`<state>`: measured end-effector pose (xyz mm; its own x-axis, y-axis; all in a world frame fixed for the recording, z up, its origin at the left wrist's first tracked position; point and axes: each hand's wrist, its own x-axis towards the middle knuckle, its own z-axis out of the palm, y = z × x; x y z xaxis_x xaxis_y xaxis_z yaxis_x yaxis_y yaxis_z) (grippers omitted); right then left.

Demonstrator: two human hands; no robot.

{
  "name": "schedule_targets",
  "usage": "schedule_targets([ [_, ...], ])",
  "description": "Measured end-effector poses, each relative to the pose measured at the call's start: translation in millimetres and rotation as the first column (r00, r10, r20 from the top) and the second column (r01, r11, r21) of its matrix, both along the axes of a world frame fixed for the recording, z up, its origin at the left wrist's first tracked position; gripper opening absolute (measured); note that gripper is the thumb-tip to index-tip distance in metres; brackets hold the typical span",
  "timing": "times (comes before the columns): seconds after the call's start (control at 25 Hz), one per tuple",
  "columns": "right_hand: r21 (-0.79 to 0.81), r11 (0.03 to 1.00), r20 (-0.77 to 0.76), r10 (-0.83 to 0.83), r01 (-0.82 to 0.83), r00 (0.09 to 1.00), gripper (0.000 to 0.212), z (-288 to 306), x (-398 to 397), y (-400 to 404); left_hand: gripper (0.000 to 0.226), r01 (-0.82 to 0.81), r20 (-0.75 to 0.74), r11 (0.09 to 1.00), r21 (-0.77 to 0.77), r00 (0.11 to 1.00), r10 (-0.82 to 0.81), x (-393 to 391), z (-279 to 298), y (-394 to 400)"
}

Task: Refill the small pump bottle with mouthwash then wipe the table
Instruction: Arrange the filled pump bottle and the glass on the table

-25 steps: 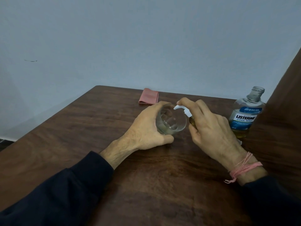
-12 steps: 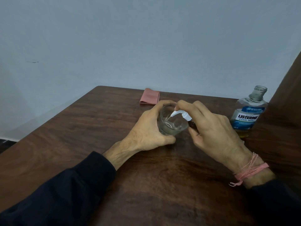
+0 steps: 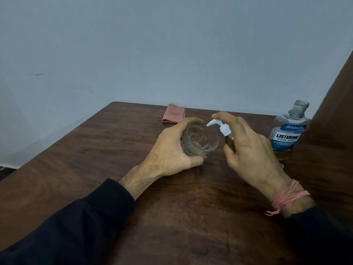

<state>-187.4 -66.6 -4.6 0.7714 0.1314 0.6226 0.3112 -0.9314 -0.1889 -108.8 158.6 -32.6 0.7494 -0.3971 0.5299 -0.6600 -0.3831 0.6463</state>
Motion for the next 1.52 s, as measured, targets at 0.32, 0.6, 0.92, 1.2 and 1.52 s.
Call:
schedule_targets([
  [0.32, 0.411, 0.897, -0.05, 0.202, -0.164, 0.978, 0.102, -13.2, 4.5, 2.0, 0.114, -0.002, -0.078, 0.999, -0.054, 0.997, -0.002, -5.9, -0.6, -4.2],
  [0.6, 0.525, 0.833, -0.022, 0.221, -0.177, 0.975, 0.1, -15.6, 9.1, -1.4, 0.114, -0.019, -0.084, 1.0, 0.004, 0.996, 0.019, -7.5, 0.8, -3.0],
  [0.92, 0.727, 0.68, -0.082, 0.225, -0.096, 0.971, 0.078, -16.3, 14.8, -10.2, 0.129, 0.027, -0.071, 0.997, 0.067, 0.997, -0.022, -3.1, 5.9, 2.5],
  [1.2, 0.759, 0.65, -0.158, 0.23, -0.031, 0.96, 0.049, -14.0, 15.9, -15.3, 0.103, 0.008, 0.001, 0.989, 0.145, 1.0, -0.008, 0.3, 2.5, 6.5],
  [1.52, 0.567, 0.822, -0.318, 0.156, 0.056, 0.935, 0.072, -3.1, 9.2, -18.5, 0.094, 0.029, -0.008, 0.992, 0.124, 1.0, -0.028, 2.7, 0.7, 8.0],
])
